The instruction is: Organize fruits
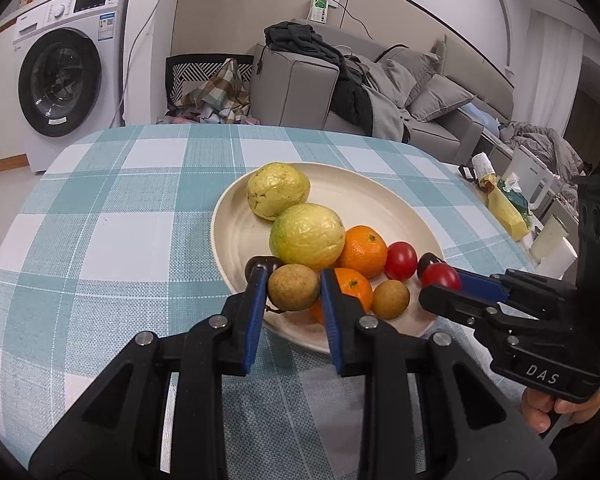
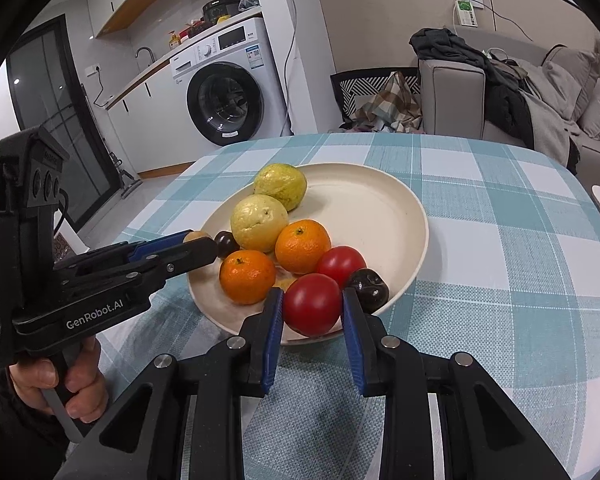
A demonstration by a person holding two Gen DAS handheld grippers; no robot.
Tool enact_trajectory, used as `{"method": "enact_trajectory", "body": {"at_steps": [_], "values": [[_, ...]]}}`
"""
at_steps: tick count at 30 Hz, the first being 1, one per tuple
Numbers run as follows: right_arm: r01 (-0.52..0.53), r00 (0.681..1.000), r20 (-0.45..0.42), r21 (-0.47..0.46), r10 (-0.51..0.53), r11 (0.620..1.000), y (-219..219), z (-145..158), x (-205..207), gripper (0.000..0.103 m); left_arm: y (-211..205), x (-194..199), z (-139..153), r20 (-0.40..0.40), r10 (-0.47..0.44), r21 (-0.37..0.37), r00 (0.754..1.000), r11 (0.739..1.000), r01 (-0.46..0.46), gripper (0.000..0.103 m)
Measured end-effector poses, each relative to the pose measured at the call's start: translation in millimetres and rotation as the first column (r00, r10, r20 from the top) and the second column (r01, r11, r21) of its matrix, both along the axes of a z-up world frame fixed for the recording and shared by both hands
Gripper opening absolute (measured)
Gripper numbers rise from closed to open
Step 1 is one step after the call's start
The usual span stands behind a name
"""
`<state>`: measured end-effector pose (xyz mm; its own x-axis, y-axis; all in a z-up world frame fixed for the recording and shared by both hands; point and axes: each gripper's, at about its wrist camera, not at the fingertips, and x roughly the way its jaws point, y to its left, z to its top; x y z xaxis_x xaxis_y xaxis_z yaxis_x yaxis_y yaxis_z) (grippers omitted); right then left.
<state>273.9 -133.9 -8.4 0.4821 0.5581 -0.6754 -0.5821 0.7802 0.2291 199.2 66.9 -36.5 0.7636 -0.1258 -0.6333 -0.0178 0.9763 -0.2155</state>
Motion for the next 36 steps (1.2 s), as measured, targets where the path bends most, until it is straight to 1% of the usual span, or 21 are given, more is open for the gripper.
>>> {"method": "enact_trajectory", "body": {"at_steps": [5, 10, 14, 15, 17, 18, 19, 20, 21, 22, 23, 24, 25, 26, 27, 29, 31, 32, 36], "values": [[0.0, 1.0, 0.021, -0.021, 0.0, 1.0, 2.4, -0.5, -2.4, 0.029, 0.8, 0.3, -0.3, -0.004, 0.006, -0.002, 1.0, 1.0, -0.006, 0.024], [-0.003, 1.0, 0.011, -0.005, 0.003, 1.0, 1.0, -1.2, -0.7, 0.03, 1.1, -1.3, 0.5, 0.003, 0.012, 0.003, 1.0, 1.0, -0.012, 0.024], [-0.003, 1.0, 0.002, 0.019, 0.003, 1.0, -2.4, -1.2, 0.8, 0.032, -1.0, -2.4, 1.9, 0.009, 0.015, 0.022, 1.0, 1.0, -0.016, 0.024], [-0.003, 1.0, 0.002, 0.022, 0.003, 1.0, -2.8, -1.1, 0.9, 0.033, -1.5, -2.5, 2.2, 0.01, 0.015, 0.025, 1.0, 1.0, -0.015, 0.024], [-0.005, 1.0, 0.009, 0.024, 0.005, 1.0, -2.9, -0.2, -0.2, 0.041, -1.8, -4.2, 3.2, 0.017, 0.019, 0.029, 1.0, 0.999, -0.019, 0.025], [-0.005, 1.0, 0.017, 0.023, 0.004, 1.0, -2.7, 0.6, -1.5, 0.043, -1.7, -5.4, 4.1, 0.024, 0.021, 0.03, 0.999, 0.999, -0.022, 0.025], [-0.002, 1.0, 0.026, 0.022, 0.002, 1.0, -3.2, 1.7, -2.5, 0.048, -1.5, -7.2, 5.2, 0.033, 0.023, 0.03, 0.999, 0.999, -0.024, 0.025], [0.002, 0.999, 0.039, 0.02, -0.003, 1.0, -3.3, 3.1, -4.3, 0.053, -1.7, -9.4, 6.6, 0.042, 0.026, 0.032, 0.999, 0.999, -0.027, 0.027], [0.005, 0.999, 0.05, 0.019, -0.006, 1.0, -3.8, 4.2, -5.8, 0.055, -2.1, -11.6, 7.7, 0.049, 0.03, 0.037, 0.998, 0.999, -0.032, 0.035], [0.003, 0.998, 0.058, 0.019, -0.004, 1.0, -4.1, 5.0, -7.2, 0.061, -2.6, -14.0, 8.5, 0.053, 0.032, 0.047, 0.998, 0.998, -0.035, 0.041], [-0.003, 0.998, 0.066, 0.02, 0.002, 1.0, -4.4, 5.9, -9.1, 0.071, -2.8, -16.2, 9.3, 0.057, 0.035, 0.051, 0.998, 0.998, -0.038, 0.052], [-0.007, 0.997, 0.072, 0.021, 0.005, 1.0, -4.7, 6.4, -10.4, 0.076, -3.2, -19.3, 10.3, 0.063, 0.041, 0.058, 0.997, 0.997, -0.044, 0.063], [-0.007, 0.997, 0.081, 0.02, 0.005, 1.0, -5.2, 7.4, -12.5, 0.085, -3.5, -22.6, 11.7, 0.073, 0.045, 0.063, 0.996, 0.997, -0.05, 0.067], [-0.004, 0.996, 0.095, 0.015, 0.003, 1.0, -5.5, 8.6, -14.6, 0.089, -3.7, -26.2, 13.6, 0.082, 0.048, 0.07, 0.995, 0.996, -0.053, 0.077], [0.001, 0.994, 0.11, 0.004, -0.002, 1.0, -5.3, 9.7, -16.5, 0.091, -3.9, -30.1, 15.5, 0.092, 0.049, 0.074, 0.995, 0.996, -0.056, 0.084], [0.004, 0.992, 0.127, -0.014, -0.002, 1.0, -5.2, 10.7, -19.6, 0.098, -3.8, -39.6, 19.5, 0.117, 0.046, 0.079, 0.992, 0.995, -0.055, 0.087], [0.0, 0.992, 0.128, -0.011, 0.001, 1.0, -7.2, 11.3, -22.9, 0.102, -4.0, -48.7, 21.8, 0.127, 0.052, 0.079, 0.991, 0.995, -0.063, 0.094], [-0.002, 0.991, 0.13, -0.003, 0.002, 1.0, -9.1, 11.8, -25.1, 0.102, -3.2, -52.8, 23.4, 0.136, 0.06, 0.077, 0.989, 0.995, -0.071, 0.102], [-0.005, 0.989, 0.151, 0.023, 0.001, 1.0, -17.6, 14.8, -35.4, 0.103, -2.9, -72.0, 29.6, 0.17, 0.076, 0.077, 0.982, 0.993, -0.09, 0.102]]}}
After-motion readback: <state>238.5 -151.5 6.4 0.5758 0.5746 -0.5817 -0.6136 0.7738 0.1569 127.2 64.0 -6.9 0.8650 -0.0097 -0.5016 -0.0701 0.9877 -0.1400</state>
